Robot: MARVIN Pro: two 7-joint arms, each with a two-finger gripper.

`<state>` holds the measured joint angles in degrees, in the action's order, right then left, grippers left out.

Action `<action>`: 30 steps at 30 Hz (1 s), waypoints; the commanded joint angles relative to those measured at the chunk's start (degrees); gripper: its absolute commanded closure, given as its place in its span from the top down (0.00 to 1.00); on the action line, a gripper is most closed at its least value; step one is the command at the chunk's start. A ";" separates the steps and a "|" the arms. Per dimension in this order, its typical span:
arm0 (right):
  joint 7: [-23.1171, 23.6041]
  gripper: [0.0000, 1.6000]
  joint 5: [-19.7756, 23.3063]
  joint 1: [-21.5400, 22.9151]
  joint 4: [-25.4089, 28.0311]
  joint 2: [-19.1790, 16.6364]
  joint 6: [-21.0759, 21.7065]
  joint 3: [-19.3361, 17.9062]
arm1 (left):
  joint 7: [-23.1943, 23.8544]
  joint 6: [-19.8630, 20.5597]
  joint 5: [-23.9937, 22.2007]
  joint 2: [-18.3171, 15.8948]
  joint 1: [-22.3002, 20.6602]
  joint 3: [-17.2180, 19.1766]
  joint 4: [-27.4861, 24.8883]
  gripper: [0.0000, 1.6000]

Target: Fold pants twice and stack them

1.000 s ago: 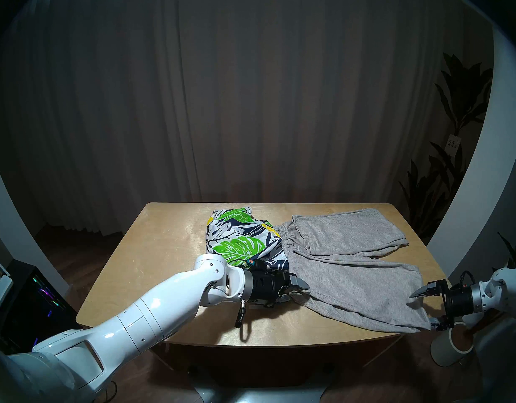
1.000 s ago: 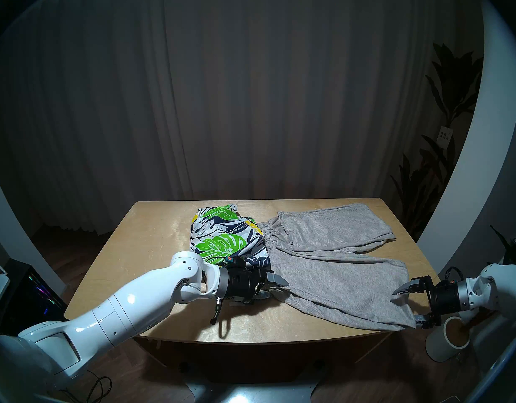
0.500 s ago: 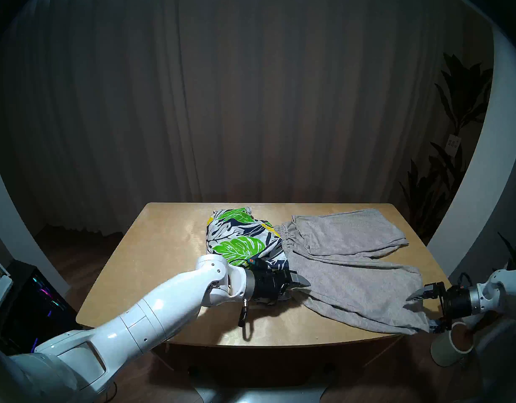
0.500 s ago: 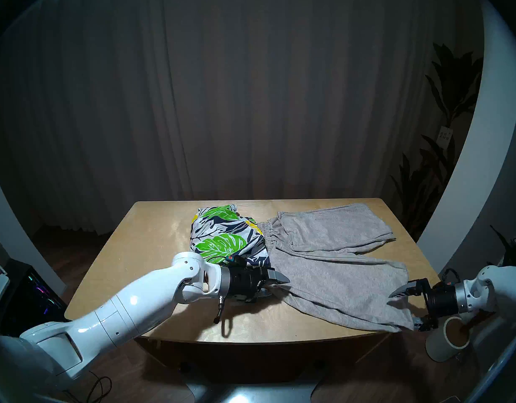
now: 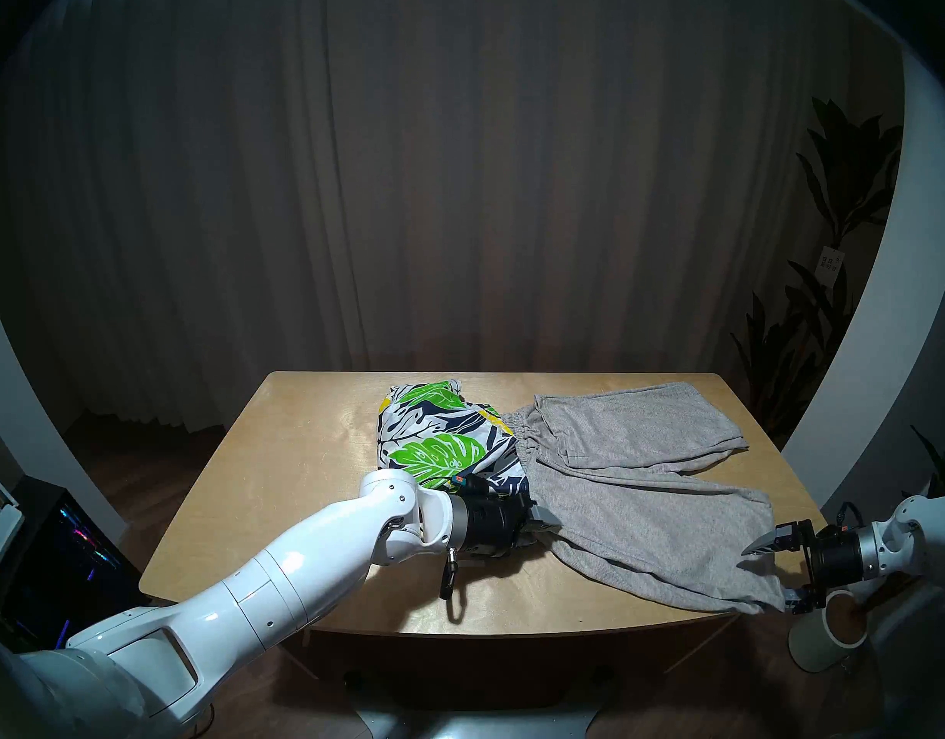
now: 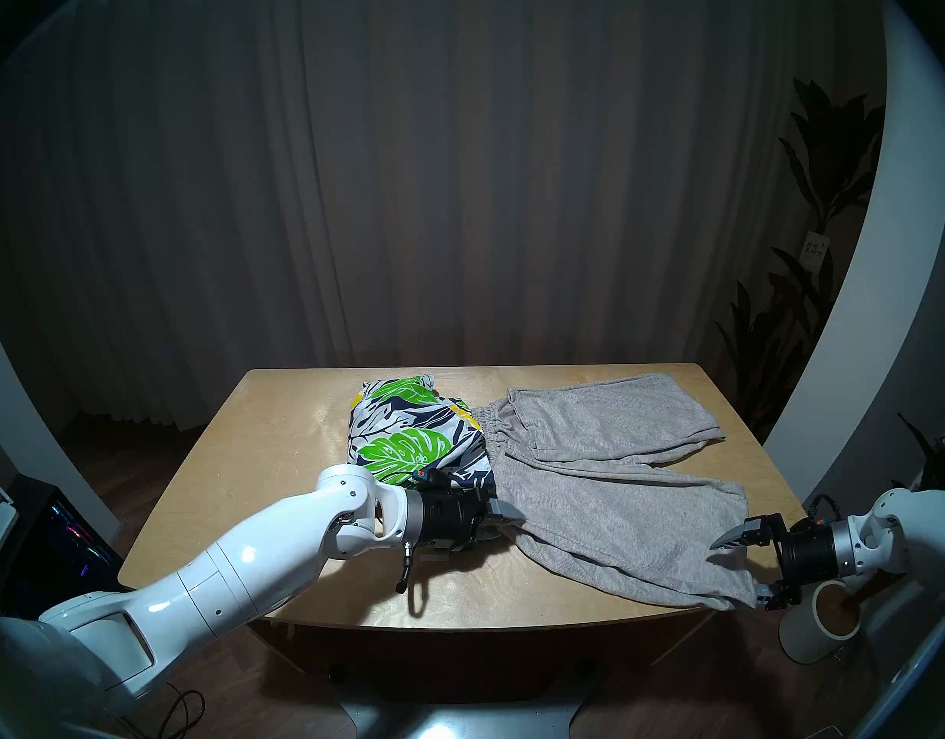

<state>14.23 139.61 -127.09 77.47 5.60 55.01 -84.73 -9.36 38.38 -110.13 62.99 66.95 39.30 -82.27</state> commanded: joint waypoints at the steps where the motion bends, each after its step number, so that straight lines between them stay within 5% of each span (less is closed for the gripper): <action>1: 0.95 1.00 -0.61 -1.48 0.40 0.13 -0.01 -0.09 | -1.26 -1.40 0.30 -0.01 0.57 -0.08 2.14 0.44; 4: 1.41 1.00 -0.97 -1.79 0.52 0.13 -0.01 -0.20 | -1.53 -1.70 0.24 0.05 0.58 -0.07 2.16 0.31; 6: 1.74 0.97 -1.21 -2.01 0.57 0.13 -0.01 -0.28 | -1.70 -1.90 0.19 0.10 0.60 -0.06 2.16 0.30; 9: 2.17 0.80 -1.61 -2.33 0.63 0.13 -0.01 -0.36 | -1.93 -2.16 0.09 0.23 0.63 -0.08 2.08 0.18; 10: 2.26 0.57 -1.80 -2.49 0.67 0.13 -0.01 -0.38 | -2.02 -2.24 0.06 0.28 0.62 -0.10 2.03 0.09; 12: 2.43 0.49 -2.15 -2.79 0.66 0.13 -0.01 -0.39 | -2.17 -2.38 -0.04 0.38 0.60 -0.10 1.89 0.00; 17: 2.90 0.27 -2.94 -3.44 0.43 0.13 -0.01 -0.53 | -2.57 -2.65 -0.24 0.68 0.47 -0.12 1.44 0.00; 20: 3.25 0.02 -3.36 -3.74 0.28 0.13 -0.01 -0.67 | -2.83 -2.81 -0.36 0.87 0.33 -0.09 1.14 0.00; 30: 4.74 0.00 -4.30 -3.85 -1.69 0.13 -0.01 -2.01 | -4.15 -3.46 -0.42 1.51 -0.57 0.31 0.39 0.00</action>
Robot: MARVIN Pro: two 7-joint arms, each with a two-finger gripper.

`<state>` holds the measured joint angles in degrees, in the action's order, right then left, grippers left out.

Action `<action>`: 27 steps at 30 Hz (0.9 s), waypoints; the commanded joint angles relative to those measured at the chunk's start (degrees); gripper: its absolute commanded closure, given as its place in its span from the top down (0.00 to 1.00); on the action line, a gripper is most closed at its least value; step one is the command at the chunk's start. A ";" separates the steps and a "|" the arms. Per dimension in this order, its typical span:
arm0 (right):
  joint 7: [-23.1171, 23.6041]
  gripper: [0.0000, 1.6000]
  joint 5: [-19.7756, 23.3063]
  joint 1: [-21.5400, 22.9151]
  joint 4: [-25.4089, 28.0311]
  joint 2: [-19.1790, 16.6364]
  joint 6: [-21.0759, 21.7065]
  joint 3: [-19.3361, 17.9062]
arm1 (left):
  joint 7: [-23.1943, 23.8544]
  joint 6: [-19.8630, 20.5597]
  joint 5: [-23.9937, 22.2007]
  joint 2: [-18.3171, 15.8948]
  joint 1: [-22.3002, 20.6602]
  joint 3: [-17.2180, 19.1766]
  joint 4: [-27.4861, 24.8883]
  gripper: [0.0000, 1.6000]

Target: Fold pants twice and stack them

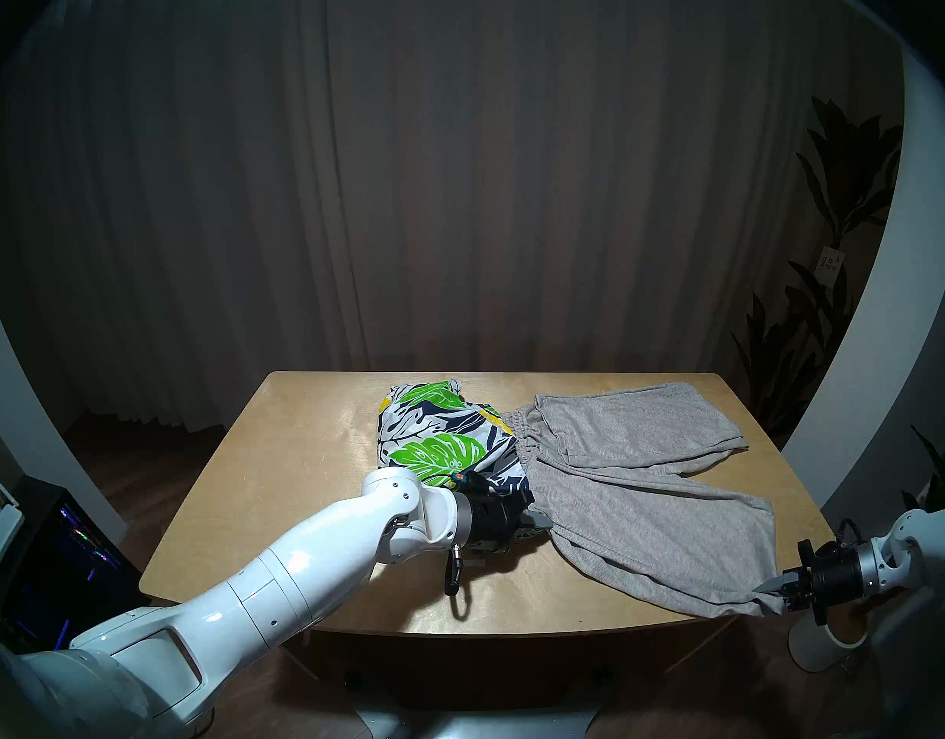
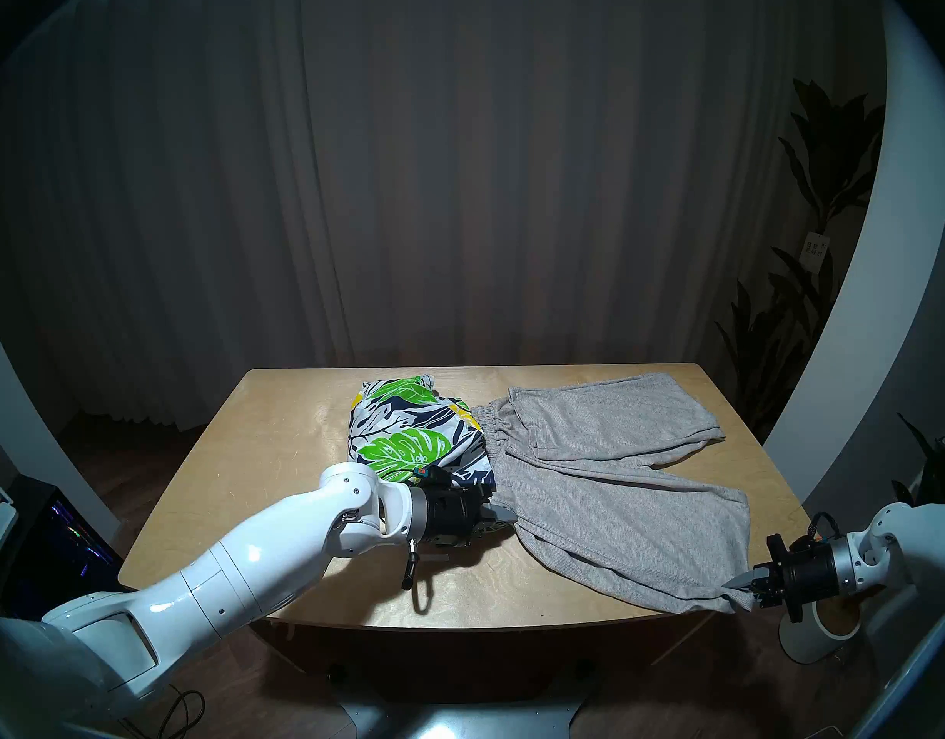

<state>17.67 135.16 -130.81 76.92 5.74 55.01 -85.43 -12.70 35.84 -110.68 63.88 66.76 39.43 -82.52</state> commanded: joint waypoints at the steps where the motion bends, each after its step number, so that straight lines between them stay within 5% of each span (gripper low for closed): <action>1: 1.70 0.00 0.04 -0.02 -1.78 0.00 -0.01 -1.77 | -1.15 -1.10 0.17 0.81 -0.63 0.25 0.49 0.00; 27: 8.62 0.00 2.60 2.64 -8.93 0.11 -0.01 -10.25 | -7.60 -2.31 1.09 5.42 -4.21 0.58 -1.10 0.00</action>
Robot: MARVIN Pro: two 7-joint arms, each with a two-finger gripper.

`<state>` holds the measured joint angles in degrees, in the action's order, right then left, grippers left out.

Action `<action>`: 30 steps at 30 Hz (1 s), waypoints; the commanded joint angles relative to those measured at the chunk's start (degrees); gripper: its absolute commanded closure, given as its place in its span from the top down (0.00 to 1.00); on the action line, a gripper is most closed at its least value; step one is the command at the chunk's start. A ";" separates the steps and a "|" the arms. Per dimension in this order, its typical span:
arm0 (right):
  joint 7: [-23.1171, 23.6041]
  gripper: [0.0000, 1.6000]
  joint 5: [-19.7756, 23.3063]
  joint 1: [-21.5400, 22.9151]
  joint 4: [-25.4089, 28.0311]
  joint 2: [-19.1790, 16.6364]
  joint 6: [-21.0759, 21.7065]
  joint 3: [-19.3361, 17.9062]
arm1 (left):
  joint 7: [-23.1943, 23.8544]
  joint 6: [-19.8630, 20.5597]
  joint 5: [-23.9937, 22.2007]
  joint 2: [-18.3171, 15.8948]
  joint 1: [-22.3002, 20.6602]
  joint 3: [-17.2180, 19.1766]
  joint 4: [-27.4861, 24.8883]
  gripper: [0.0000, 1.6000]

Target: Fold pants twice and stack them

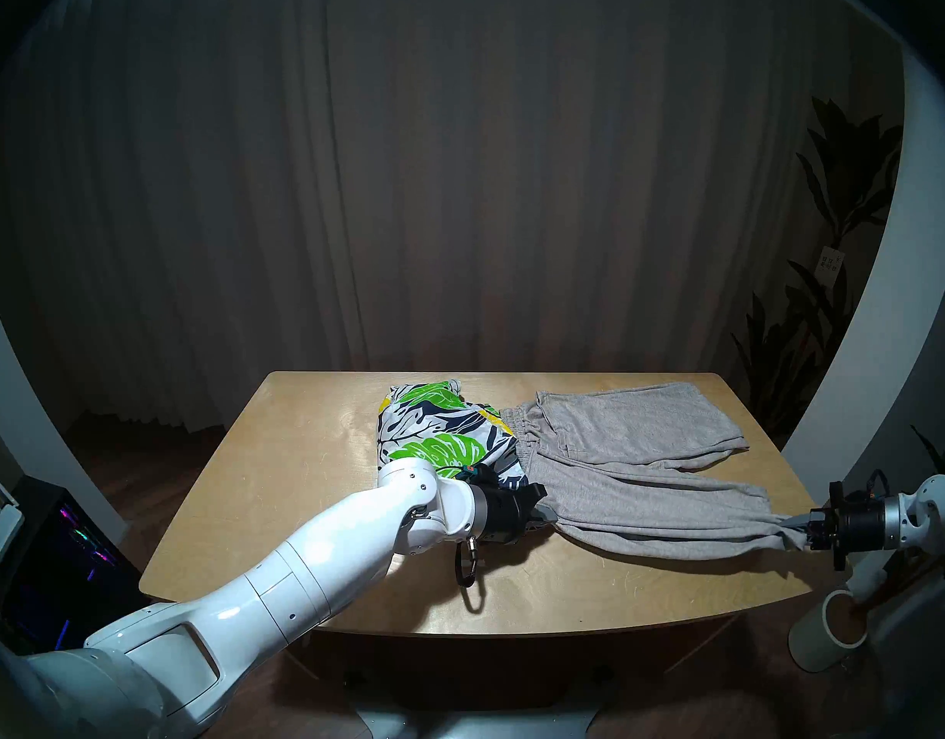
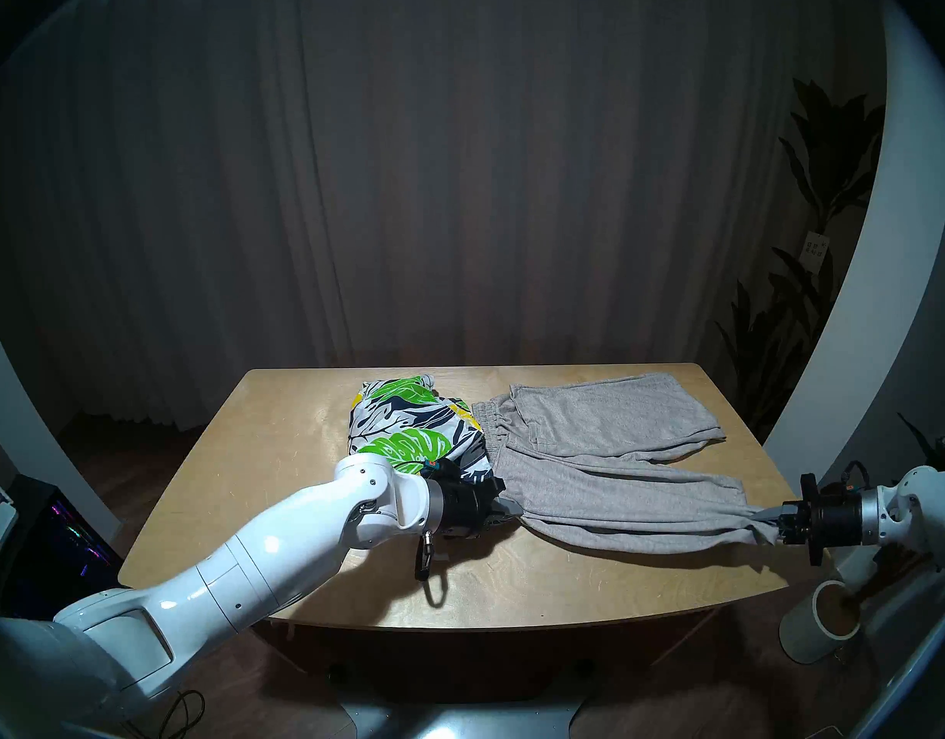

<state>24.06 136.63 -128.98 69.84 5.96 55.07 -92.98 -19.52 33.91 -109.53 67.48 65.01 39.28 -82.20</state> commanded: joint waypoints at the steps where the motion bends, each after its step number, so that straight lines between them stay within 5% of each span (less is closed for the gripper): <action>1: 2.52 0.00 1.31 0.84 -1.99 -0.11 -0.07 -2.93 | -1.05 -0.42 -0.05 2.00 -2.63 0.80 -1.57 0.00; 30: 8.87 0.00 4.31 1.71 -1.76 -0.02 -0.07 -9.11 | -9.26 -3.60 -1.54 5.30 -7.77 5.68 -4.59 0.00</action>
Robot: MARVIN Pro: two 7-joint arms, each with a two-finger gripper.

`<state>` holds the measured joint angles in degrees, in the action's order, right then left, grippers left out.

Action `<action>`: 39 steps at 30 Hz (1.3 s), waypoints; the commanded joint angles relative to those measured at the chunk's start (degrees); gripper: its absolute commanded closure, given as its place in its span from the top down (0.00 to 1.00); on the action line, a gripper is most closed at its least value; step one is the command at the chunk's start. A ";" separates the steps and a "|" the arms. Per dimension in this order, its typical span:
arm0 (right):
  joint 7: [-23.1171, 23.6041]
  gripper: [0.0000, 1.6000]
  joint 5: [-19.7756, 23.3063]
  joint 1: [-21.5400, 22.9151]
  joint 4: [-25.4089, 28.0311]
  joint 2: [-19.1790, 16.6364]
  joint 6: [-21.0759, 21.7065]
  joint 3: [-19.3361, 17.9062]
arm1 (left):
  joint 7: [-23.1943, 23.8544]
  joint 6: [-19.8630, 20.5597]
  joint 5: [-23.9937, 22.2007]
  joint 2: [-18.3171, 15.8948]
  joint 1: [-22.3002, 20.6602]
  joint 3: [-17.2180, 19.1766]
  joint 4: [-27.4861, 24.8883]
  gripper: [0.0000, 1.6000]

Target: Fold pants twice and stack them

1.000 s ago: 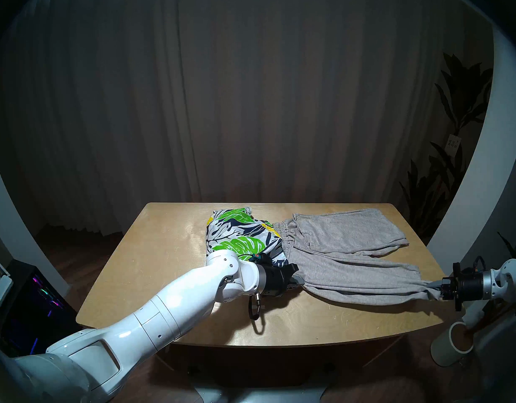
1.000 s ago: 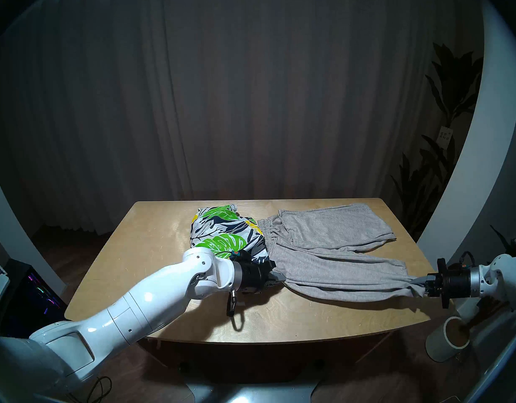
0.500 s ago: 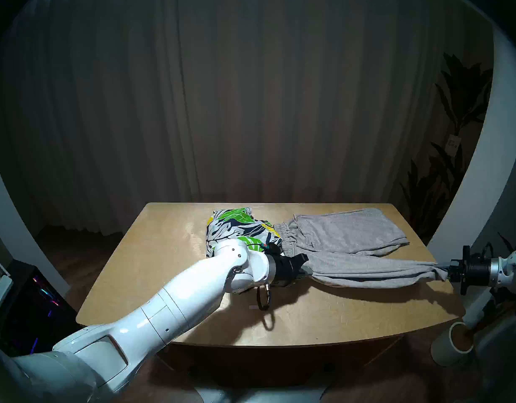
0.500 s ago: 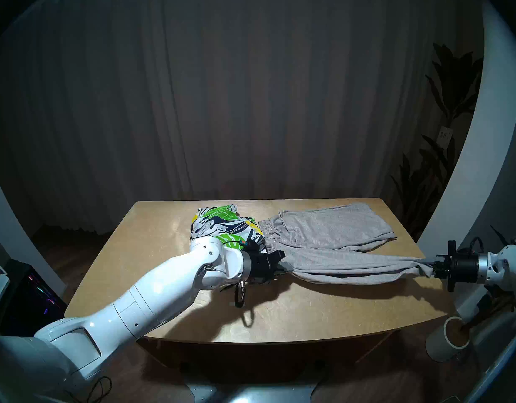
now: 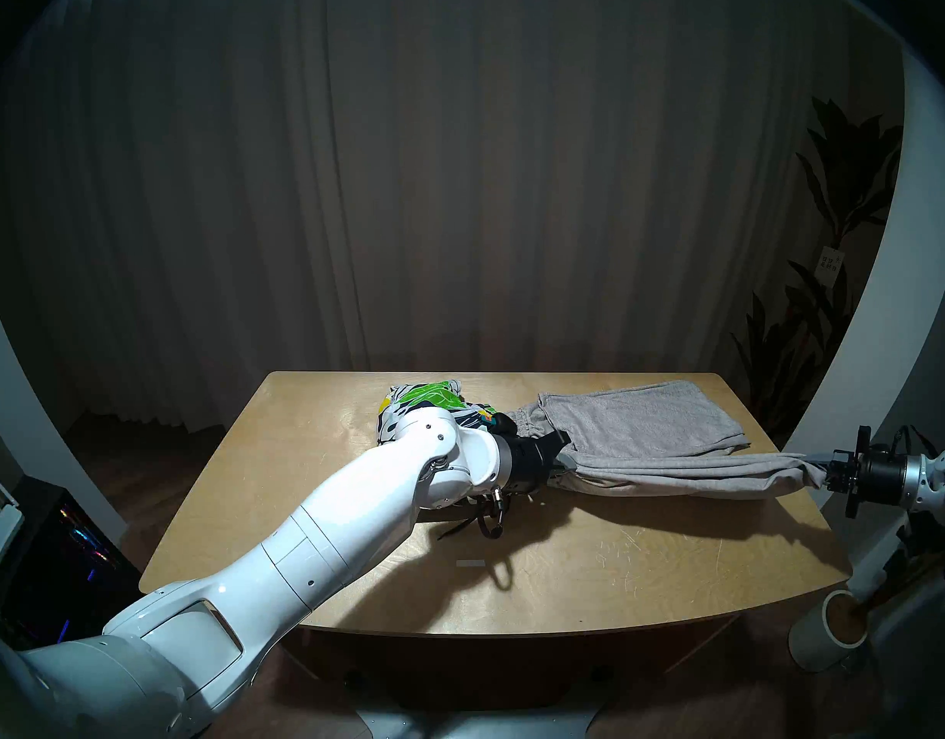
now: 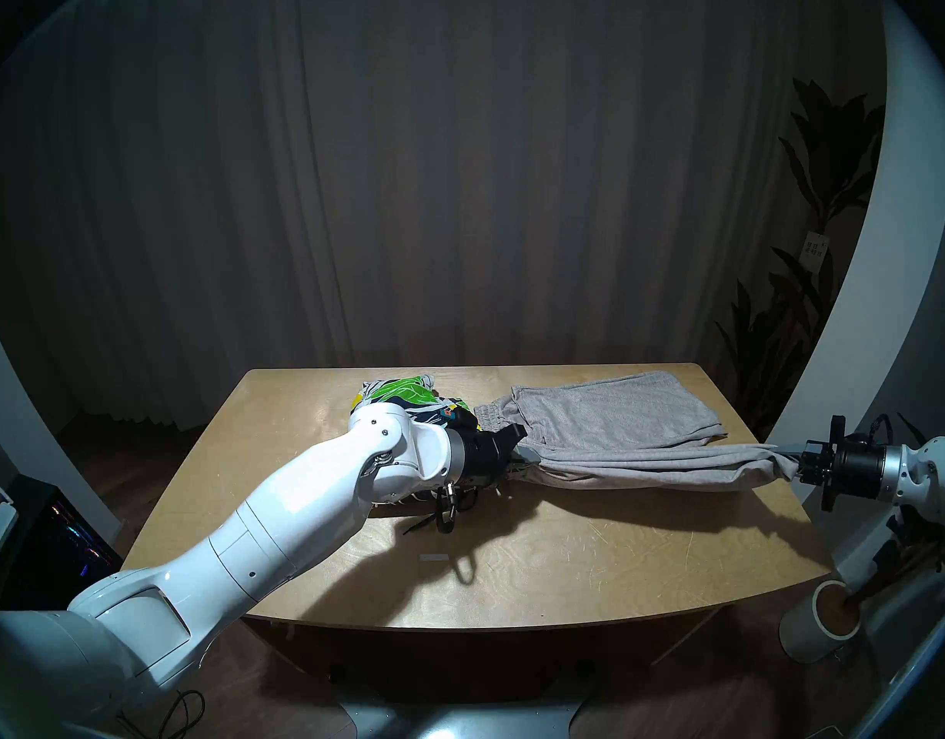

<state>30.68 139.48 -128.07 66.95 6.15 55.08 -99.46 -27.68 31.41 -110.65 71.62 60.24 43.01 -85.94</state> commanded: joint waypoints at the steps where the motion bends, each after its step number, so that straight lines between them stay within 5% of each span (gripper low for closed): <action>1: 2.37 0.00 1.63 0.85 1.44 -0.21 -0.08 -2.85 | -1.49 -1.26 -0.47 1.28 -3.14 2.05 -0.75 0.00; 22: 1.53 0.00 4.45 0.40 8.22 0.17 -0.08 -6.42 | -10.45 -5.32 -1.98 5.01 -6.95 4.05 4.32 0.00; 39: -1.08 0.00 11.89 -0.04 14.52 3.05 -1.89 -7.21 | -15.84 -8.29 -2.67 9.14 -11.13 4.89 12.05 0.00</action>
<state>30.39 147.45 -128.48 78.61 8.76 55.01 -105.18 -42.40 24.35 -113.69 78.56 52.73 47.11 -75.30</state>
